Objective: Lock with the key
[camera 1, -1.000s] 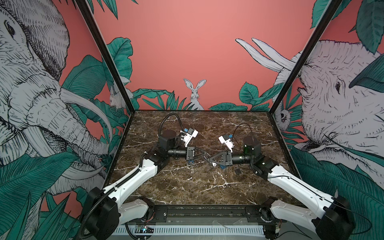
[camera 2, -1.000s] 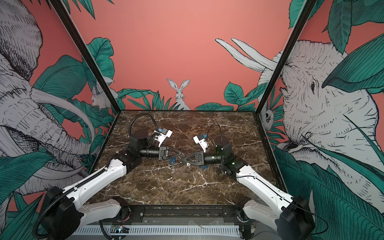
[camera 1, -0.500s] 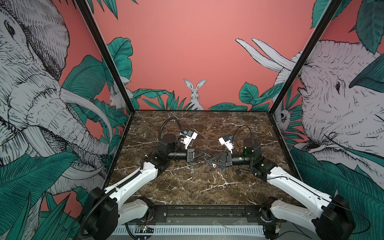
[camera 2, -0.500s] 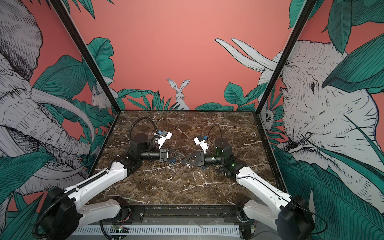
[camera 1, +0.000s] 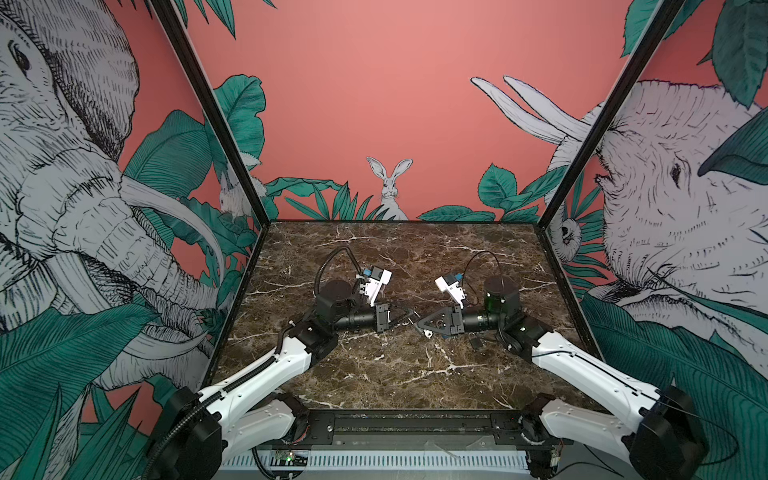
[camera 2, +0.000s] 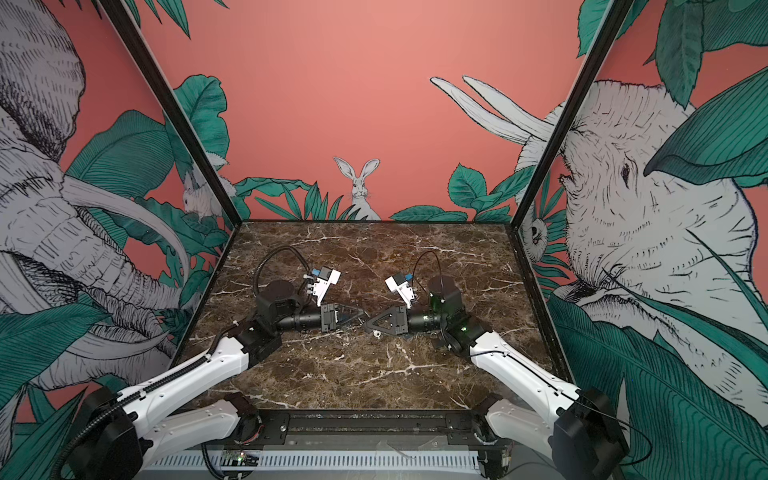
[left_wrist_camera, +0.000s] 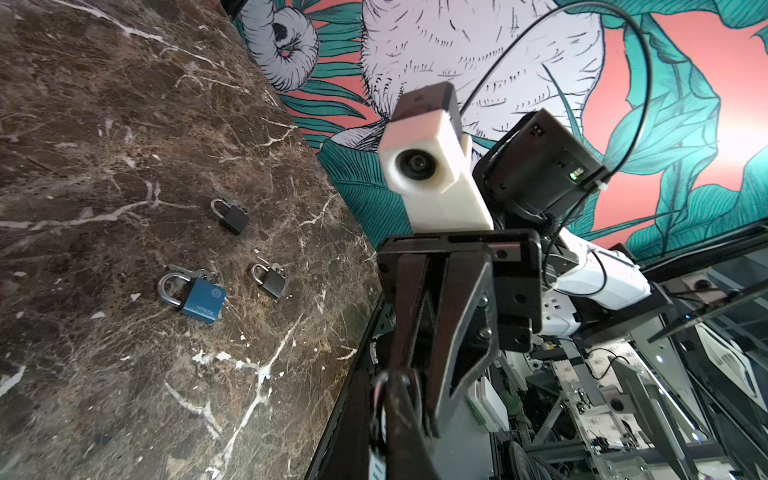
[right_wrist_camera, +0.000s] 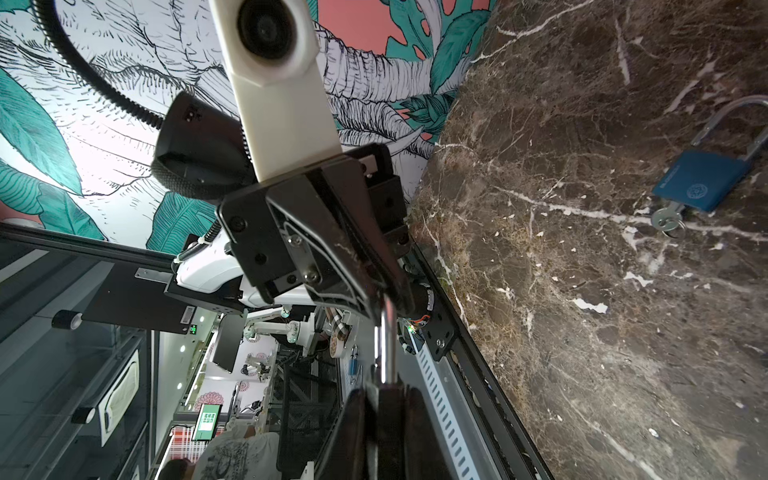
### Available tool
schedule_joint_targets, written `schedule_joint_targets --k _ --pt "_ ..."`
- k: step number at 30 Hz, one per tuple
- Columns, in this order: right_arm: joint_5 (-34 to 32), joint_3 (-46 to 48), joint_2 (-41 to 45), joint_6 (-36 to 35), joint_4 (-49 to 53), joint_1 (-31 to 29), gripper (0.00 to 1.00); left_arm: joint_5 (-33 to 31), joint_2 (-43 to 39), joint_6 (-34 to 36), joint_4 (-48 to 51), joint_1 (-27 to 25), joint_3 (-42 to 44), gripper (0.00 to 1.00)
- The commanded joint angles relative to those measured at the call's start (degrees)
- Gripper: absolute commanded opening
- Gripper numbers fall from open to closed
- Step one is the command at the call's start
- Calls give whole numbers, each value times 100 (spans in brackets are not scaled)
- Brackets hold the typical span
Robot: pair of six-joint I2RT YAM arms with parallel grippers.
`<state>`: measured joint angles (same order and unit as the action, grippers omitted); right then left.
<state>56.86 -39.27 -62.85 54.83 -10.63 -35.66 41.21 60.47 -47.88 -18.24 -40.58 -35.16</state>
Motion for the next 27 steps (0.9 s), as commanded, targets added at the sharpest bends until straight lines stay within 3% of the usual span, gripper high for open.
schedule_joint_targets --k 1,13,27 --pt "-385 -436 -102 -238 -1684 -64 0 455 113 -201 498 -668 314 0" --pt "-624 -626 -352 -552 -1529 -22 0 92 -147 -404 342 -1144 523 0" --pt "-896 -503 -305 -565 -1406 67 0 -124 -803 -274 950 -1155 713 0"
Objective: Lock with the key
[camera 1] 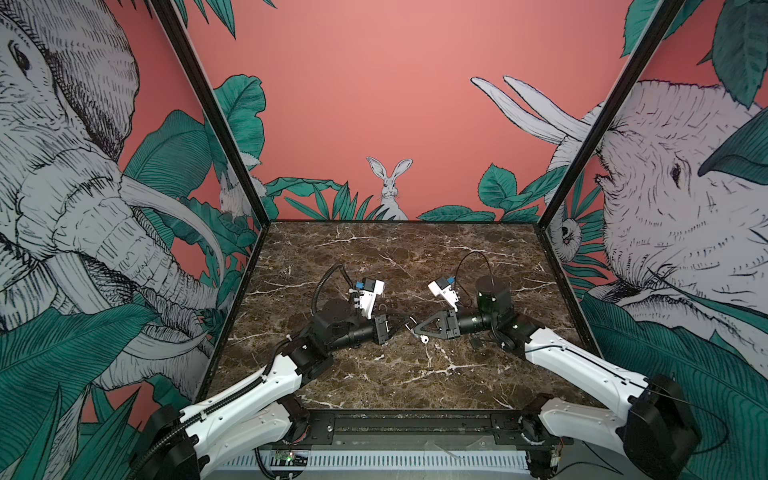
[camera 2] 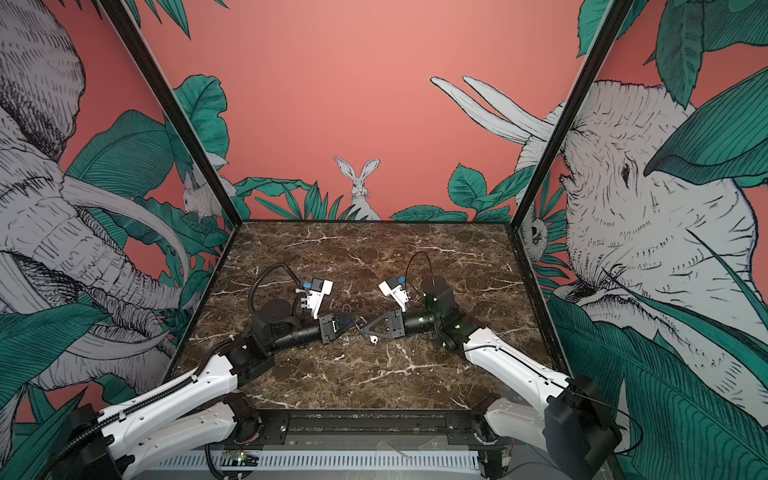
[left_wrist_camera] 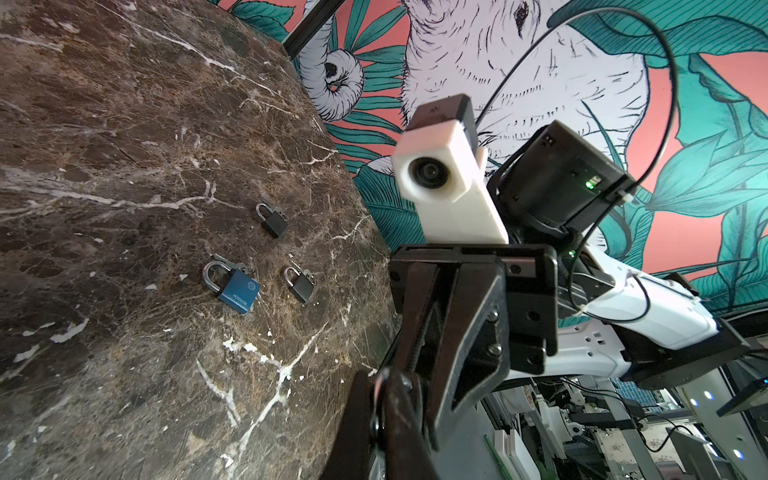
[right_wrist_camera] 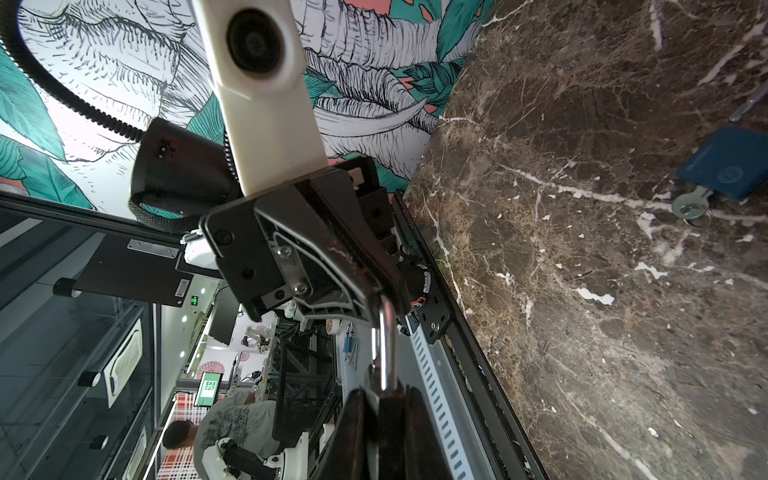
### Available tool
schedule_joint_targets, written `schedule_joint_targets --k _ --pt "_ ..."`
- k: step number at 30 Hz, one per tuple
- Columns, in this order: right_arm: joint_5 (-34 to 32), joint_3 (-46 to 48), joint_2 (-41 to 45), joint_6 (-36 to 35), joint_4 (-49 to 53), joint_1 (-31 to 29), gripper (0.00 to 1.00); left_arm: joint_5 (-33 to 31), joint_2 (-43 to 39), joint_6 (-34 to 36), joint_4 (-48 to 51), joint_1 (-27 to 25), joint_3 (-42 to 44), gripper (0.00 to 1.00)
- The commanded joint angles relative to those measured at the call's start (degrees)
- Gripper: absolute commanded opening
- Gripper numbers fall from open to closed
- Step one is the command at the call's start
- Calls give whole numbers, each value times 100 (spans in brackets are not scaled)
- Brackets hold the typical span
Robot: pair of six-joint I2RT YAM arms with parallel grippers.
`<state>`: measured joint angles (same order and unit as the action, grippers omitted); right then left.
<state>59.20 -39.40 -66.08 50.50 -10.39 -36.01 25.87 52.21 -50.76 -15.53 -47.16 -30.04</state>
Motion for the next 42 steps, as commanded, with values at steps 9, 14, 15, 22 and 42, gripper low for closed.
schedule_joint_targets --k 9,14,15,22,42 --pt "-1288 -502 -105 -120 -1464 112 0 1639 -6 -51 576 -504 255 0" --pt "-1332 -610 -210 -130 -1444 113 0 1737 9 -44 593 -555 214 0" --pt "-1345 -621 -224 -145 -1439 120 0 1738 23 -39 588 -596 218 0" --pt "-1395 -689 -367 -142 -1536 121 0 1599 235 -116 352 -942 205 0" --pt "-1591 -773 -541 -201 -1573 267 0 1261 212 -298 85 -1442 227 0"
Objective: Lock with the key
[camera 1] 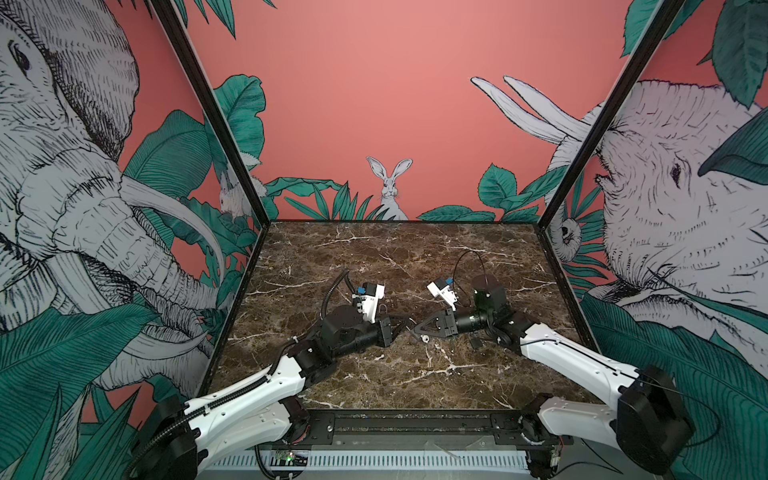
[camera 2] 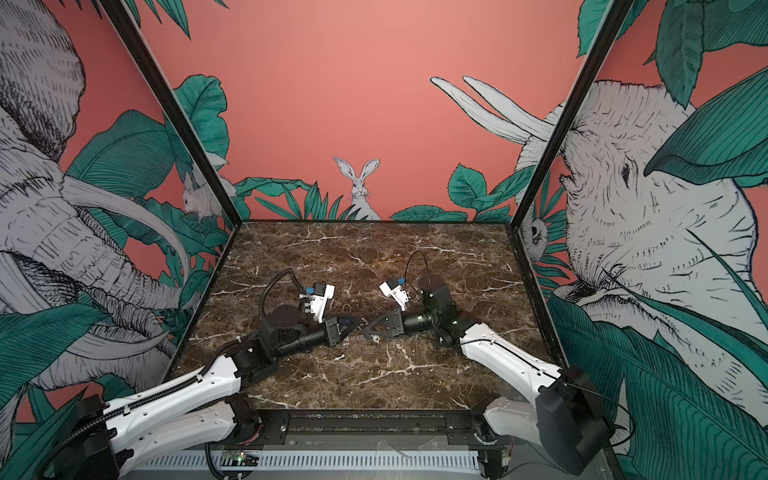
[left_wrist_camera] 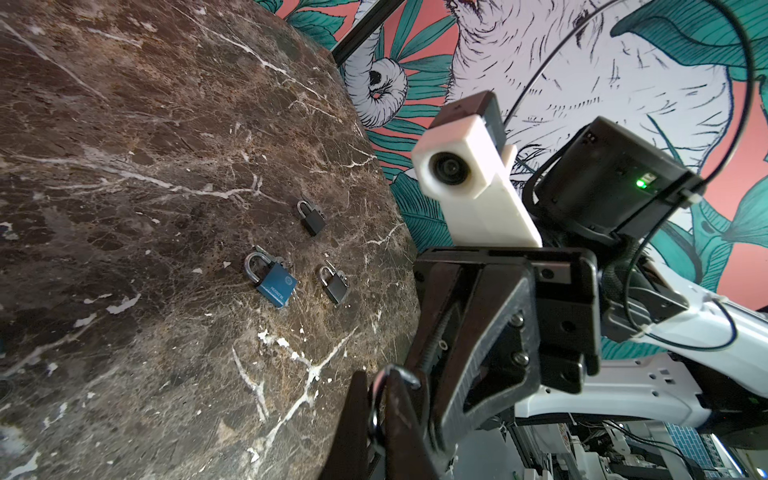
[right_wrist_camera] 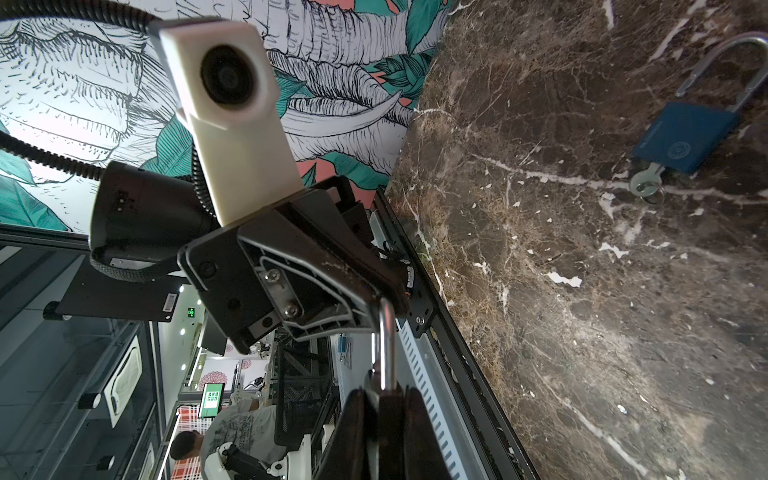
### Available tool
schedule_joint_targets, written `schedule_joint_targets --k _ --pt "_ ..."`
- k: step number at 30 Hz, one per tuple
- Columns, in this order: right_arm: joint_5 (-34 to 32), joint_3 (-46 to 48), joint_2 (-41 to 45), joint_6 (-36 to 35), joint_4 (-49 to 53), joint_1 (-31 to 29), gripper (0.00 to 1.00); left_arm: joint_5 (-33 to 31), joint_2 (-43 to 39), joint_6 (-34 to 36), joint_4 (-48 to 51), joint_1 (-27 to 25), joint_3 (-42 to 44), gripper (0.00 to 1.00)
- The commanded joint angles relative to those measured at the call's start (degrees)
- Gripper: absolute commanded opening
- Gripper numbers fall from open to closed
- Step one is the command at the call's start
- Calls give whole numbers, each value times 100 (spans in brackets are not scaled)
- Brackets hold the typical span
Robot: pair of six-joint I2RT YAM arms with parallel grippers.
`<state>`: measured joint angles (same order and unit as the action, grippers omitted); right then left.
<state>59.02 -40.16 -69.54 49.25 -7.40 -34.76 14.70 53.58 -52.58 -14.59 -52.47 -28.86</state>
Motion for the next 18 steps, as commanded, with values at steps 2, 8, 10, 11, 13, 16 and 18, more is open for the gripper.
schedule_joint_targets --k 2,8,10,11,13,16,18 --pt "-1604 -687 -214 -64 -1912 162 0 2346 84 -172 -110 -972 144 0" --pt "-1561 -678 -348 34 -2138 206 0 2176 240 -313 -441 -1226 215 0" --pt "-1580 -669 -366 45 -2191 211 0 2097 291 -323 -526 -1304 228 0" --pt "-1534 -682 -377 62 -2200 224 0 2077 285 -324 -544 -1310 239 0" --pt "-1495 -660 -369 84 -2223 224 0 2019 200 -253 -493 -1310 241 0" --pt "-1461 -569 -285 49 -2122 217 0 1470 -134 -21 -130 -1286 185 0" --pt "-1410 -495 -209 46 -2074 222 0 1211 -430 155 319 -1203 87 0"
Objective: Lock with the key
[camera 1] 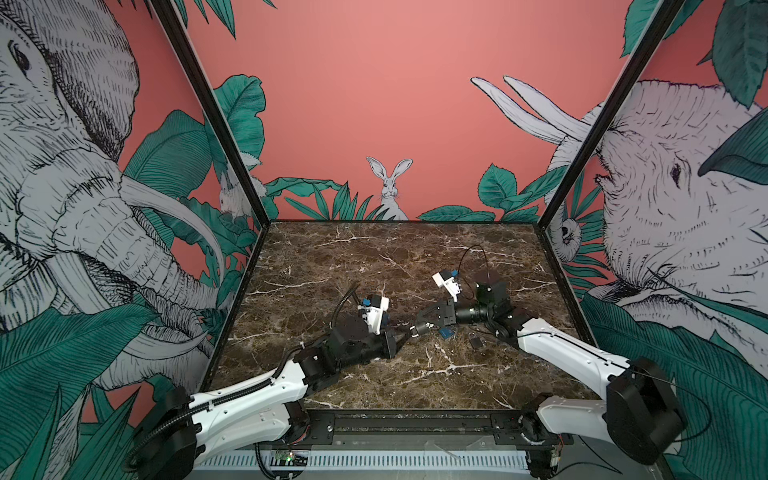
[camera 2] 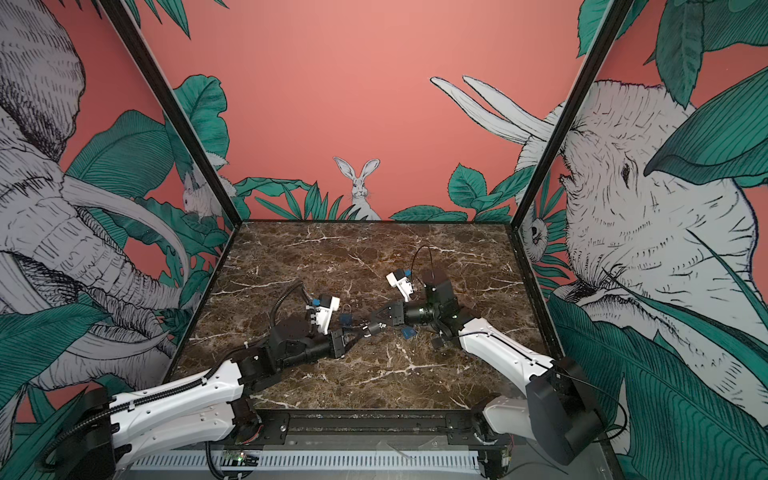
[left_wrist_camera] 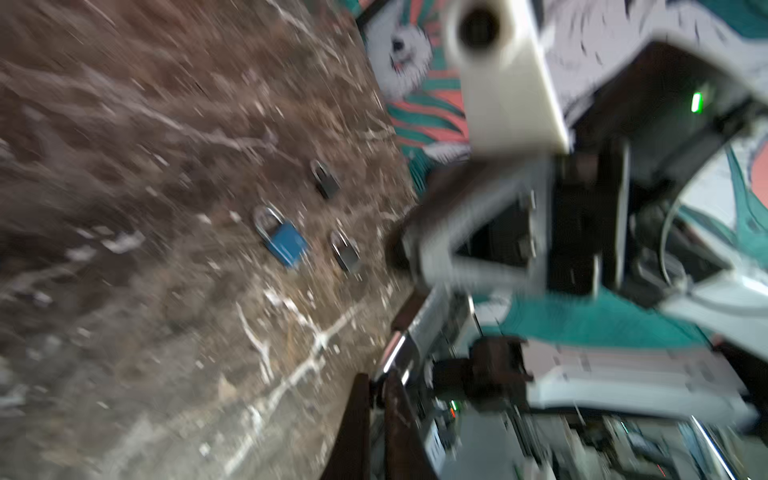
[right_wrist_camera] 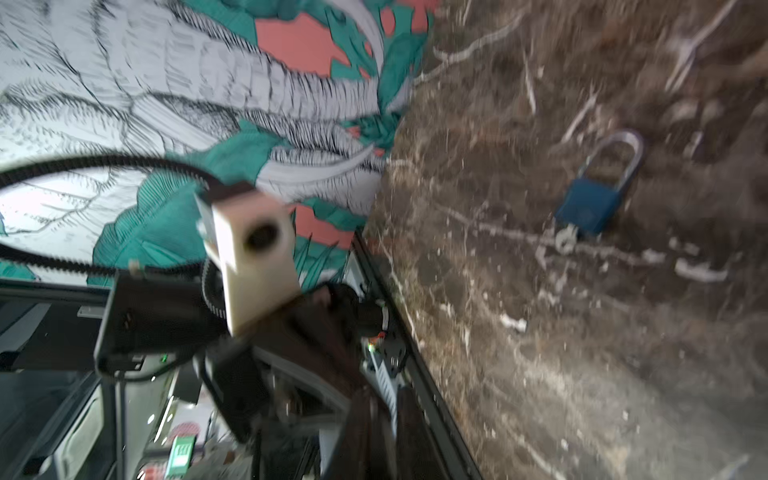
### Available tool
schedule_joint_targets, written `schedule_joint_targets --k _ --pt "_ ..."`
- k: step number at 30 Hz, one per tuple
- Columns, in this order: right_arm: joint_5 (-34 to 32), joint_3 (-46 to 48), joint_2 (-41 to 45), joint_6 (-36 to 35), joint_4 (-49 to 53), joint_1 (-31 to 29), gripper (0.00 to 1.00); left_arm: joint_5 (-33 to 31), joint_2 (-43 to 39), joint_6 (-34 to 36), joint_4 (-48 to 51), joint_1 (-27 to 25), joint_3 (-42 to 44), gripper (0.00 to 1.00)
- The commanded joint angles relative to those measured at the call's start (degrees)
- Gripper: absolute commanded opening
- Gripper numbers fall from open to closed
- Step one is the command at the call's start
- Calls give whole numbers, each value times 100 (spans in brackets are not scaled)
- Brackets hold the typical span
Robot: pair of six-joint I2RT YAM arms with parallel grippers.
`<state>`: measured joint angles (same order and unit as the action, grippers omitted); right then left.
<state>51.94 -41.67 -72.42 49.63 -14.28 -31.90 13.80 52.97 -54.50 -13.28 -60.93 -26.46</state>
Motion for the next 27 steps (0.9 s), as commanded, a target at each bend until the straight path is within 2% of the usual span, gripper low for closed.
schedule_joint_targets --k 1,6,13,15,18,21,27 --pt "-651 -302 115 21 -1364 -64 0 1253 -507 393 337 -254 -192 0" --pt "-558 -83 241 -6 -1192 -62 0 1348 -1113 516 851 487 -339 0" --pt "-658 -201 519 -555 -47 -45 0 1345 -864 1333 2086 754 -1011 0" --pt "-599 -170 672 -594 72 18 17 1441 -701 1545 2303 837 -1173 0" --pt "-483 -42 884 -548 108 214 24 1686 -558 1695 2338 1012 -1213 0" --pt "-191 100 1069 -432 -17 466 30 2018 -401 1785 2319 1256 -1278 0" --pt "473 432 1223 -275 -288 926 30 2892 153 2108 2472 1767 -1626 0"
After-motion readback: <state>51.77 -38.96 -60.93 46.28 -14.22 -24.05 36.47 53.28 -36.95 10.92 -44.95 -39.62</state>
